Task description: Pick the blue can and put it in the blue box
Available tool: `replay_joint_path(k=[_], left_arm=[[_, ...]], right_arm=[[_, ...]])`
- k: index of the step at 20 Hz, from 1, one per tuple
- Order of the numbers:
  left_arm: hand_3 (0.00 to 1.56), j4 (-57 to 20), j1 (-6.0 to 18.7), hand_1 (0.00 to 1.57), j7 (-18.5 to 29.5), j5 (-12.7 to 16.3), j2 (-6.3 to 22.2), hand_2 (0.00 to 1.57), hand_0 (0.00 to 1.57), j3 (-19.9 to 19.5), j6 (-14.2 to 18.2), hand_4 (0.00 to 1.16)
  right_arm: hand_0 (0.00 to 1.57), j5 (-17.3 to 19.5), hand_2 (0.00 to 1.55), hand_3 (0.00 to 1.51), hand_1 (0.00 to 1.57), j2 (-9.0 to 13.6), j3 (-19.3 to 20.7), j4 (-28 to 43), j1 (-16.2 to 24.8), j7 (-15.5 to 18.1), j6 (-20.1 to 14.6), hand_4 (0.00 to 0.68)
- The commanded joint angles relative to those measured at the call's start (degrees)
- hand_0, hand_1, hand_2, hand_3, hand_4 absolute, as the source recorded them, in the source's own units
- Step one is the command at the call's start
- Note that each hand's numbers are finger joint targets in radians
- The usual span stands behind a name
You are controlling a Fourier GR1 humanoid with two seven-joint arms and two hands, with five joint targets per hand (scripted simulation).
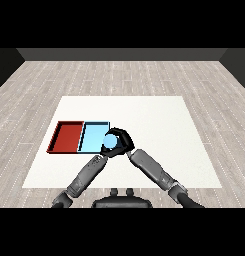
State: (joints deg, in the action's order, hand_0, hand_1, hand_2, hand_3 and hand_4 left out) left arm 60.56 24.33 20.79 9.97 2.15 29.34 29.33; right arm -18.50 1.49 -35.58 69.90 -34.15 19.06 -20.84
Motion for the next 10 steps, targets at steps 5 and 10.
replay_joint_path(k=[5, 10], left_arm=[[1.28, -5.8, 0.9, 1.41, 7.8, 9.7, -2.1, 1.40, 1.41, 1.9, -1.6, 0.60], [1.47, -6.6, 4.1, 1.57, 1.2, 9.4, -2.1, 1.54, 1.57, -2.5, -4.4, 0.76]], right_arm=[[1.43, 0.0, 1.46, 1.40, 1.43, -1.4, 0.5, -0.6, 1.0, -0.2, 0.1, 0.574], [1.09, -4.3, 1.12, 0.80, 1.09, -1.4, 2.4, 1.3, 4.5, 0.3, 3.7, 0.000]])
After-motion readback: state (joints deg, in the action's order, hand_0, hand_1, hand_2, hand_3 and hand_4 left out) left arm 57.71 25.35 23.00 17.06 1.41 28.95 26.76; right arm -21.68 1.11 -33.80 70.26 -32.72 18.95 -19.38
